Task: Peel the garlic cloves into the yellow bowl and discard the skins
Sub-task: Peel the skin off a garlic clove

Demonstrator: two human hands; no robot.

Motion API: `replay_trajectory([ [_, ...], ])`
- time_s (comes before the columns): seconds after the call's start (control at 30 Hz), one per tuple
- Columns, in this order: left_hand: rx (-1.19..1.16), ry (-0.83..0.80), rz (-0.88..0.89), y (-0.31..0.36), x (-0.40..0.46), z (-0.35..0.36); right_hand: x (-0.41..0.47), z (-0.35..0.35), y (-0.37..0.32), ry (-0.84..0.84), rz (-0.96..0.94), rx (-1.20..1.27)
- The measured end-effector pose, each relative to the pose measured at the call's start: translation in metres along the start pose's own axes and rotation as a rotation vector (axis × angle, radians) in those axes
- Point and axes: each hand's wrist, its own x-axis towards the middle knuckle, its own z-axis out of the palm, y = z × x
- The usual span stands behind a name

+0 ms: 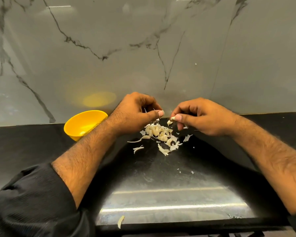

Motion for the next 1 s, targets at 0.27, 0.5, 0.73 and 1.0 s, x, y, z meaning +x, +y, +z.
replay_trajectory([
  [0.27,0.011,0.093,0.001,0.001,0.004,0.012,0.002,-0.004,0.011,0.11,0.155,-0.035],
  [0.5,0.102,0.083,0.022,0.007,0.02,0.018,0.007,0.0,0.013,0.054,0.222,-0.217],
  [0.73,0.1,0.06,0.021,0.002,0.019,0.017,0.01,0.005,0.01,0.019,0.223,-0.323],
  [1.0,-0.003,0.098,0.009,0.0,0.01,0.008,0.012,0.009,-0.01,0.098,0.055,-0.484],
])
